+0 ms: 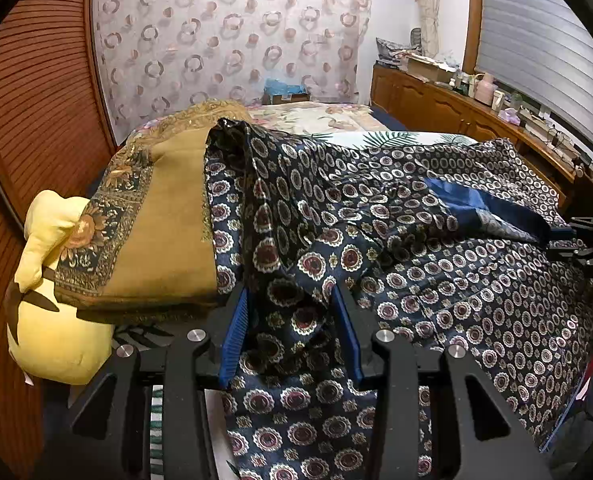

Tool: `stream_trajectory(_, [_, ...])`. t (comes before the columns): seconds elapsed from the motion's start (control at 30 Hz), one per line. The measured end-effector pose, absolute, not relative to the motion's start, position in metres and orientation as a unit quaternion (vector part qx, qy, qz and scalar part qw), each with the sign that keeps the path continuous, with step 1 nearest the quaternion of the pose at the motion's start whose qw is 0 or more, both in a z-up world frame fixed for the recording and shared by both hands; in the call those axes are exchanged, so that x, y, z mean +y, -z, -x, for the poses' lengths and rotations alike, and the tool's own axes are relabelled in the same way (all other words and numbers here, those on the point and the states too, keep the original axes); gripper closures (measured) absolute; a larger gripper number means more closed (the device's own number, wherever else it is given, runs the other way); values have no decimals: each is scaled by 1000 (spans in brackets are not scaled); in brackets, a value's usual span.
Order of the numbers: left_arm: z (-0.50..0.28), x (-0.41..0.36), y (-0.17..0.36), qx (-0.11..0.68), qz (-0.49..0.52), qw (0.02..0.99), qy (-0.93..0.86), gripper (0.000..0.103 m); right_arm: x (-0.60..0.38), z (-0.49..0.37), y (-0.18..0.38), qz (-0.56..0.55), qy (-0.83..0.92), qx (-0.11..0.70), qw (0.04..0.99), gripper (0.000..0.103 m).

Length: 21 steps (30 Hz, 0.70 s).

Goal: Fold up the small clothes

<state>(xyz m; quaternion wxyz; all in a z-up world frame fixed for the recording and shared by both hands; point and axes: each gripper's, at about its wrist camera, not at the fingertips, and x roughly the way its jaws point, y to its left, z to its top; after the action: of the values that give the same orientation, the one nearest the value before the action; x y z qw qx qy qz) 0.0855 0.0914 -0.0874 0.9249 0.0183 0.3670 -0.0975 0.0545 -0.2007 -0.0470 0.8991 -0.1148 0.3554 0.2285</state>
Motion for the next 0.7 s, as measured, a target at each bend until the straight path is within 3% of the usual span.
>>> stream_trajectory(0.1, [-84, 90, 88, 364, -21, 925, 101, 65, -221, -34, 44, 107, -221, 348, 905, 53])
stream_trajectory(0.17, [-84, 89, 90, 365, -21, 925, 102, 86, -232, -24, 39, 102, -211, 343, 910, 53])
stream_trajectory(0.23, [-84, 90, 89, 362, -16, 926, 103, 97, -244, -17, 34, 95, -201, 338, 915, 53])
stream_trajectory(0.5, [-66, 98, 79, 330, 4, 940, 90, 101, -311, 0, 10, 61, -116, 306, 943, 53])
stream_trajectory(0.7, [-60, 100, 81, 330, 1, 940, 87, 101, -355, -19, 17, 35, -66, 328, 942, 53])
